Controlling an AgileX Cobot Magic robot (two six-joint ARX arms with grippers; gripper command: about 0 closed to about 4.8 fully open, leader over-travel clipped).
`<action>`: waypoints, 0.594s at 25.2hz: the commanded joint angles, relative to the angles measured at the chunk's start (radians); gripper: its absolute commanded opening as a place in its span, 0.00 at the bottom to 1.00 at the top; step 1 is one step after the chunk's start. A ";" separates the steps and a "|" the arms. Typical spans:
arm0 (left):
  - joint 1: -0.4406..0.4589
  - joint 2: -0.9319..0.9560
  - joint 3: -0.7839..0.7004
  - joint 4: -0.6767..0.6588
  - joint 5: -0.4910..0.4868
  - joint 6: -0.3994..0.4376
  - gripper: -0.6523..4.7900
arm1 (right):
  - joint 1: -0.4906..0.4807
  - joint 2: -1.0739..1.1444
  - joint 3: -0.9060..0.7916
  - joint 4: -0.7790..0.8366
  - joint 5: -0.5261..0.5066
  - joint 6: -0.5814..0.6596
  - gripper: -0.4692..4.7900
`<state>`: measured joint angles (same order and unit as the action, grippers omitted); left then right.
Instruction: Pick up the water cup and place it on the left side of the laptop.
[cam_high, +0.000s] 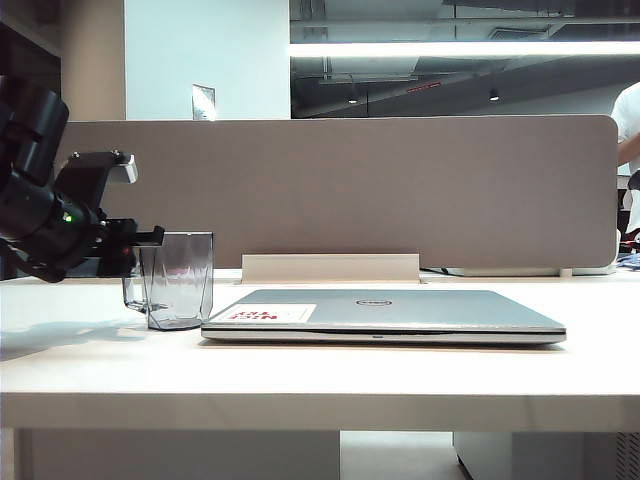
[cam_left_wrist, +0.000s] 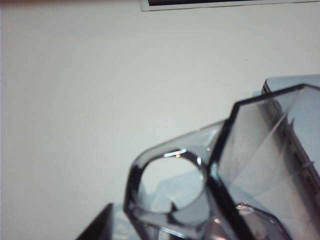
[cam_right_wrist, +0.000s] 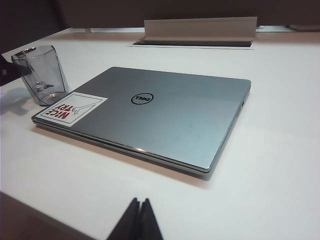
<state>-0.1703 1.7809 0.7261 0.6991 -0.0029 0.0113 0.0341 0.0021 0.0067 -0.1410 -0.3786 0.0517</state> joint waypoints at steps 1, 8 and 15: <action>-0.002 -0.011 0.001 -0.014 0.000 0.008 0.35 | 0.001 0.000 -0.004 0.010 -0.005 0.001 0.08; -0.002 -0.114 0.001 -0.177 -0.001 0.008 0.35 | 0.001 0.000 -0.004 0.011 -0.005 0.001 0.08; -0.002 -0.265 0.001 -0.432 0.000 0.067 0.19 | 0.001 0.000 -0.004 0.010 0.050 0.000 0.08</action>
<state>-0.1707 1.5307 0.7261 0.3111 -0.0029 0.0490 0.0341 0.0021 0.0067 -0.1410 -0.3569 0.0517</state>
